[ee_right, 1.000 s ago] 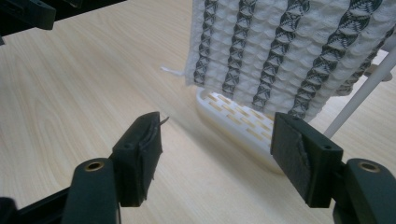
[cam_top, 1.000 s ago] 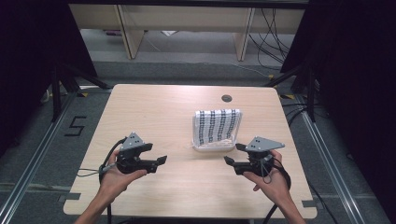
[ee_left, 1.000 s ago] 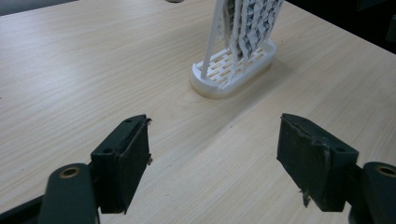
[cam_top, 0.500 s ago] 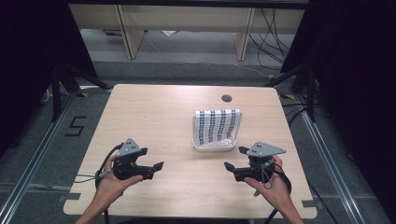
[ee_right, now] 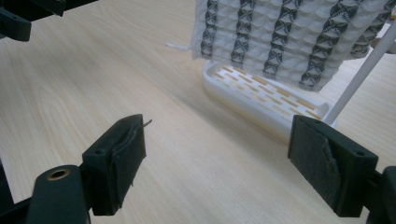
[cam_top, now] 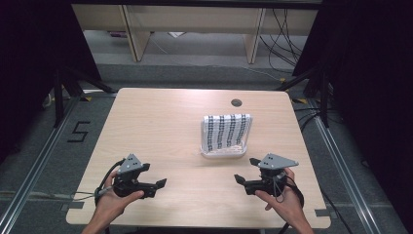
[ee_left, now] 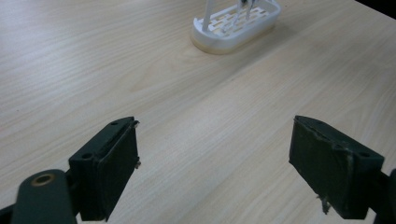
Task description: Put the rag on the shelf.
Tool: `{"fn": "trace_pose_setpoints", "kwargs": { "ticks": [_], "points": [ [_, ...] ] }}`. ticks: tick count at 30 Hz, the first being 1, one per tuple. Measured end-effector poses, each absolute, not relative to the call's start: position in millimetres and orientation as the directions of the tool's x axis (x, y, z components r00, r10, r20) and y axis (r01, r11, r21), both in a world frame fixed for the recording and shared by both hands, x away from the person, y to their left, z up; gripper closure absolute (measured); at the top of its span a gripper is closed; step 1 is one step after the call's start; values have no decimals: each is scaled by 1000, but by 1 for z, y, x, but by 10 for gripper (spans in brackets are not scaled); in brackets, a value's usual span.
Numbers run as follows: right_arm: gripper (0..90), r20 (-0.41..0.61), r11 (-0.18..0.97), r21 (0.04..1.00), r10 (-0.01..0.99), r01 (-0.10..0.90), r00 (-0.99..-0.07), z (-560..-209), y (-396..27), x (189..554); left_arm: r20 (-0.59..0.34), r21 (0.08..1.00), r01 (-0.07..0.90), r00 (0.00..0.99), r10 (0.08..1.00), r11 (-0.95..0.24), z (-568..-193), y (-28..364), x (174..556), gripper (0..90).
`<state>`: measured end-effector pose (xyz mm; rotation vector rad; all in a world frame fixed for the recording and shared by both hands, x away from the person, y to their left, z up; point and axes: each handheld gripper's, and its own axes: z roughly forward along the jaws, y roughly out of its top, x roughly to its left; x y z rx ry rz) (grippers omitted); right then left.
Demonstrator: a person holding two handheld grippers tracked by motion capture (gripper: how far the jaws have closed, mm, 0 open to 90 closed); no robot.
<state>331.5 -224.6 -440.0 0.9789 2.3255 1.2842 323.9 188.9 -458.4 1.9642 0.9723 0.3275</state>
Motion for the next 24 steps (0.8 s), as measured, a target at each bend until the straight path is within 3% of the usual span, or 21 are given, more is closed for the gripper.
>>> {"fn": "trace_pose_setpoints", "kwargs": {
  "ticks": [15,18,24],
  "points": [
    [205,26,389,831,686,397,-727,-449,-228,319,-106,789,506,672,733,-350,-469,193,311,151],
    [207,73,372,812,699,449,-711,-453,-228,312,-98,783,506,675,731,-362,-473,193,307,152],
    [209,70,397,796,689,456,-722,-464,-228,308,-98,771,511,685,721,-381,-481,193,299,152]
  ]
}}
